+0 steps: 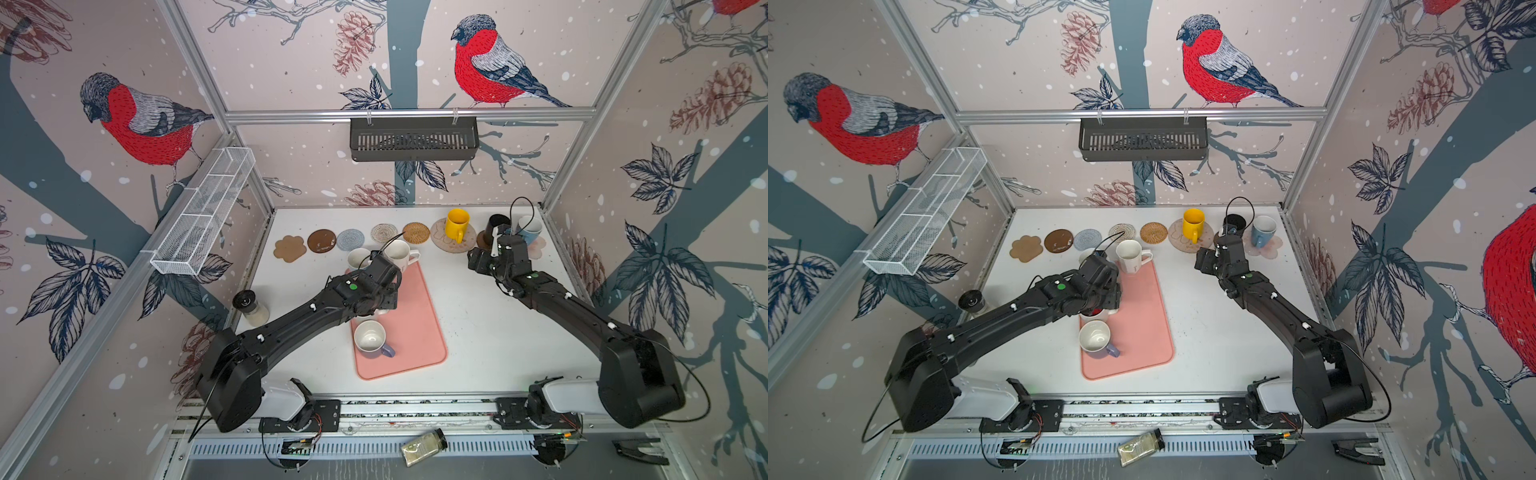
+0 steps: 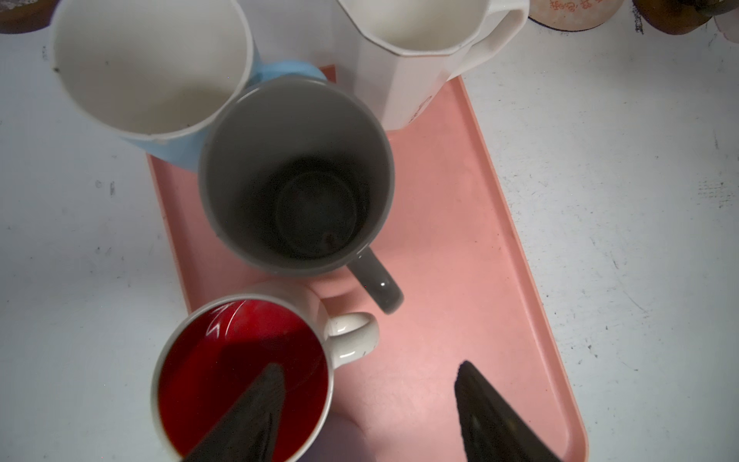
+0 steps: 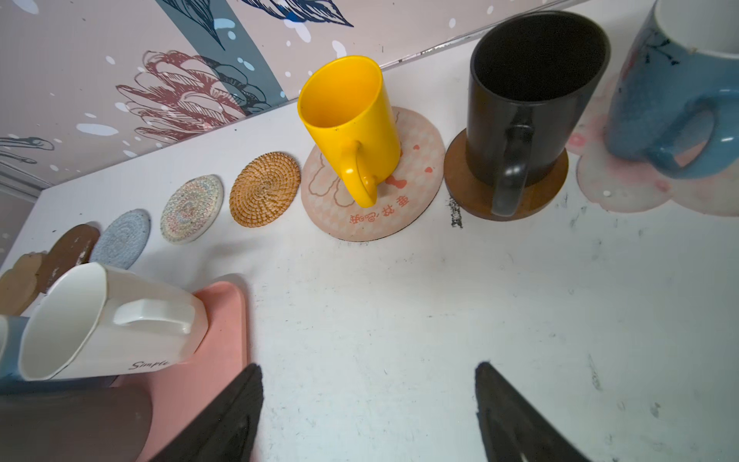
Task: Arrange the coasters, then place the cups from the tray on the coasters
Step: 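Lower the left gripper onto the grey mug rim while the right gripper draws back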
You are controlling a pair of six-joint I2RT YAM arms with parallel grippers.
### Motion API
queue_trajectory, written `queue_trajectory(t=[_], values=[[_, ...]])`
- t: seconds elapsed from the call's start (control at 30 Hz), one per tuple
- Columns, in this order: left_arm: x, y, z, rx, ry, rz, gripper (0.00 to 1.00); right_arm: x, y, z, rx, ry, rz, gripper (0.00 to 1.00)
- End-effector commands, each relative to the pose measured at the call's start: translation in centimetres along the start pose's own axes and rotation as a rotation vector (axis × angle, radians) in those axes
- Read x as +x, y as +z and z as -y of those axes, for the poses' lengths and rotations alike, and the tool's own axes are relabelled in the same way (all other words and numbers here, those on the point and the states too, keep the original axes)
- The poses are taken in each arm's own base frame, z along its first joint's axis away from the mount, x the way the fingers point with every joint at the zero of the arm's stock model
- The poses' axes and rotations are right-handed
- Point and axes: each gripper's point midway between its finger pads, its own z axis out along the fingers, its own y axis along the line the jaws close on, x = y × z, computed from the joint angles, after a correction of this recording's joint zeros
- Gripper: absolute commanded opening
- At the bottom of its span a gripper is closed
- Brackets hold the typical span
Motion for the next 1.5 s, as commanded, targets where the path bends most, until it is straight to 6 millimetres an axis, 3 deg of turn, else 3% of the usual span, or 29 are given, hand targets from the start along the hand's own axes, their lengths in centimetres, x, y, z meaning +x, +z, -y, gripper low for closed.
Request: queue_trajectory(t=[0.0,0.3,0.67,1.47], values=[[0.1,0.7,0.0,-0.034,-0.005,-0.041,0.69,-1.0,-0.7,-0.7,-0.043,0.023,0.06,0.84],[0.3,2.7,-0.1,-0.088,-0.069,-0.06,0.67,0.0,-1.2,-0.9,-0.081,0.039,0.068,0.84],[-0.6,4.5,-0.1,-0.165,-0.075,-0.073,0.65,-0.4,-2.7,-2.0,-0.126,0.034,0.107,0.84],[-0.1,6.0,0.3,-0.14,-0.068,-0.079,0.36,0.8,-2.1,-4.0,-0.109,-0.043,0.087,0.82]])
